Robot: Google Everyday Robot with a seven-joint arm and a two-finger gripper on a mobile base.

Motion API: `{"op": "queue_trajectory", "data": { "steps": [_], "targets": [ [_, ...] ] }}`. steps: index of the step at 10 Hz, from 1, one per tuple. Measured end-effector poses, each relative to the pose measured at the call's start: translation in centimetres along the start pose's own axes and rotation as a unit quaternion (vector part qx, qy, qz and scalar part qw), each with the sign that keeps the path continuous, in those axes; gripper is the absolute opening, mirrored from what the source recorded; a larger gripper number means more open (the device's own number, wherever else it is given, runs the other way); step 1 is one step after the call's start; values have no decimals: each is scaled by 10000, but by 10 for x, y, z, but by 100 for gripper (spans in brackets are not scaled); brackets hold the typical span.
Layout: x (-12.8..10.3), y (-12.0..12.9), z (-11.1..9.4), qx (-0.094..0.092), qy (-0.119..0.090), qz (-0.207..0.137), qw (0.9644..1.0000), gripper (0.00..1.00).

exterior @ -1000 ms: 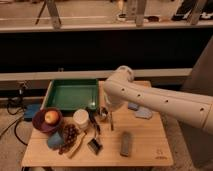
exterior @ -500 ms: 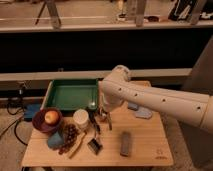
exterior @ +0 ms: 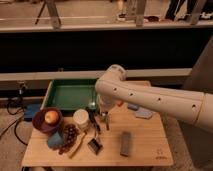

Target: Place fork in metal cup

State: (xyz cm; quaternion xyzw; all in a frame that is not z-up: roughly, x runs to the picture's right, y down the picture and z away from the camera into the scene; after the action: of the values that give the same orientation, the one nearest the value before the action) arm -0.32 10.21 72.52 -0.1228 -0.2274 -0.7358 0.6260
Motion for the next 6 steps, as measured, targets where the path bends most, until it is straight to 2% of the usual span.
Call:
{"op": "queue_trajectory", "data": {
  "steps": [2, 4, 6],
  "targets": [
    [-2, 0, 6, 66, 159, -147, 9997, 0],
    [5, 4, 7, 232, 423, -237, 9986, 0],
    [13, 2, 15, 316, 428, -307, 9981, 0]
  ]
}}
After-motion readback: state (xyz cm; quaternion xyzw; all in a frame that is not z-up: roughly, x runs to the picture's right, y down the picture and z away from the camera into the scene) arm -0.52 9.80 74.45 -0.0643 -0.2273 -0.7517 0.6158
